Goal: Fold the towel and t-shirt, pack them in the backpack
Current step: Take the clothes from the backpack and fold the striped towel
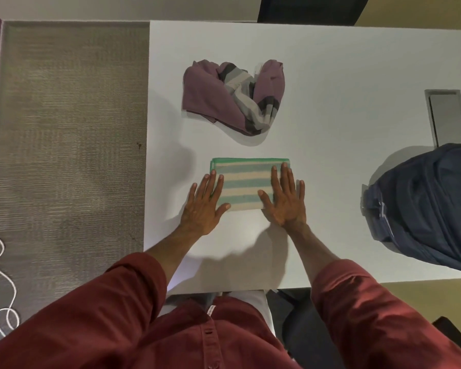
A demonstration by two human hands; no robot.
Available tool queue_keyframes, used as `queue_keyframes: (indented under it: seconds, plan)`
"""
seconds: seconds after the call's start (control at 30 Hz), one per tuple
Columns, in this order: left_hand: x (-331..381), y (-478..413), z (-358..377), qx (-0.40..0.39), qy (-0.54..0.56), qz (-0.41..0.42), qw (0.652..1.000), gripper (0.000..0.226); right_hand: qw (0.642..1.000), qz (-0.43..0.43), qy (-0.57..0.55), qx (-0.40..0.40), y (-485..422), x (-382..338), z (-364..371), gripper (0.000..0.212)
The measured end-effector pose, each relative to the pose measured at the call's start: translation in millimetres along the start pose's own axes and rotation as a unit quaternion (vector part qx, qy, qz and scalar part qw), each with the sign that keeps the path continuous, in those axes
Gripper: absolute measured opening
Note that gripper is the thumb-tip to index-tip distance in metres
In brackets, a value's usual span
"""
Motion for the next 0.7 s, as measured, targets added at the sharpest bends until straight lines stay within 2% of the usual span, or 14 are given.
queue_keyframes:
  seconds: [0.1,0.23,0.37,0.5,0.6,0.7]
  plan:
    - [-0.4,0.3,-1.0,0.004,-0.011,-0.003,1.000,0.081,0.996,0.070,-0.027,0.056,12.4,-15.5,-2.3,0.079]
    - [0.7,4.7,-3.3,0.021,-0.013,-0.008,1.000,0.078,0.979,0.172,-0.073,0.082,25.0,-23.2,2.1,0.074]
    - [19.5,6.1,-12.0,0.048,-0.041,0.048,0.997,0.083,0.961,0.249,-0.049,0.109,32.4,-22.4,-14.1,0.062]
    - [53.8,5.6,-12.4,0.031,-0.066,0.130,0.989,0.082,0.953,0.279,-0.061,0.099,36.4,-11.8,-17.6,0.045]
    - [70.4,10.6,0.1,0.008,-0.082,0.167,0.982,0.082,0.948,0.284,-0.120,0.075,35.7,1.8,-19.8,0.033]
    - [73.4,19.0,11.2,-0.006,-0.095,0.168,0.981,0.085,0.926,0.308,-0.215,0.033,29.5,20.5,-16.7,0.032]
Point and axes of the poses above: each hand's wrist, its own y-axis away from the middle knuckle, its own z-axis out of the palm, x = y × z, the point moved 5 cm from there along -y, towards the middle knuckle, and after that the axes turned 9 degrees about -z, right-handed, at the moved point
